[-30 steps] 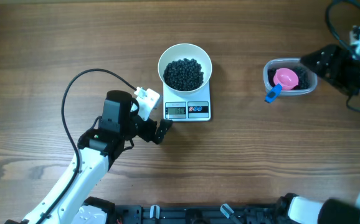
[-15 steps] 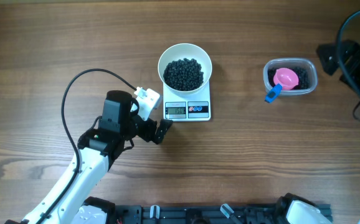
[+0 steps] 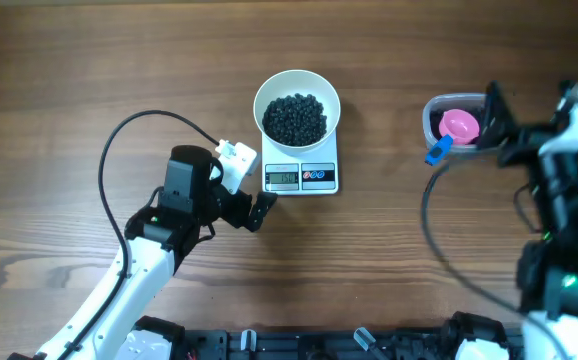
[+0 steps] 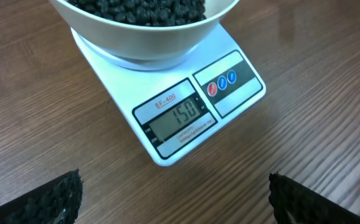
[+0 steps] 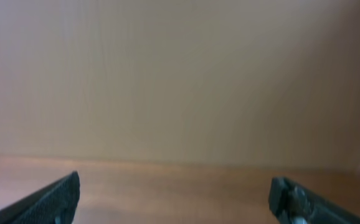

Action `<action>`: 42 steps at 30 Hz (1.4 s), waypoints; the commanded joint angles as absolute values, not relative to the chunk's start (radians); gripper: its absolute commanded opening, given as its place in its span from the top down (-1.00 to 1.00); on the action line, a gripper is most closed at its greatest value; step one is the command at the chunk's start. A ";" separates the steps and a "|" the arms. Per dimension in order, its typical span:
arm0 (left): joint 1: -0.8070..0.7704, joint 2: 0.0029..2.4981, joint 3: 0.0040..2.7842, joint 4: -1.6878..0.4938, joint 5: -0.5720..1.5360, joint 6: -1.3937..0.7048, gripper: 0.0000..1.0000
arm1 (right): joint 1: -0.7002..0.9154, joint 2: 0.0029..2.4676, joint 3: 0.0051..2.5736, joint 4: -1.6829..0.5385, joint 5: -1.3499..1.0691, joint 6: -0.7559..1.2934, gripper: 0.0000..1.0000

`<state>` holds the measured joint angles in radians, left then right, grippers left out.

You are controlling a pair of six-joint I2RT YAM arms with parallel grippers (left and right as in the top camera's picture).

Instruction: Scoop item into bowl and weigh 150g on scale

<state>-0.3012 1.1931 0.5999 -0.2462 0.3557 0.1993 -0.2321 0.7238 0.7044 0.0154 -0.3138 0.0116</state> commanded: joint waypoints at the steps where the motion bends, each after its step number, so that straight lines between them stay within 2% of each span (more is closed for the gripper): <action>1: -0.305 1.192 0.598 -0.244 0.350 0.194 -1.00 | -0.213 0.543 0.467 0.135 -0.284 0.044 -0.99; 6: -0.305 1.192 0.598 -0.244 0.350 0.194 -1.00 | -0.207 0.290 0.175 0.241 -0.230 0.044 -0.99; 11: -0.305 1.192 0.598 -0.244 0.350 0.194 -1.00 | -0.188 0.135 0.017 0.247 -0.203 0.007 -0.99; 16: -0.305 1.192 0.598 -0.244 0.350 0.194 -1.00 | -0.188 0.016 0.005 0.069 -0.203 0.003 -0.99; 18: -0.305 1.192 0.598 -0.244 0.350 0.194 -1.00 | -0.188 0.002 0.005 0.015 -0.207 0.017 -0.99; 42: -0.305 1.192 0.598 -0.244 0.350 0.194 -1.00 | -0.188 0.005 0.005 0.015 -0.203 0.019 -1.00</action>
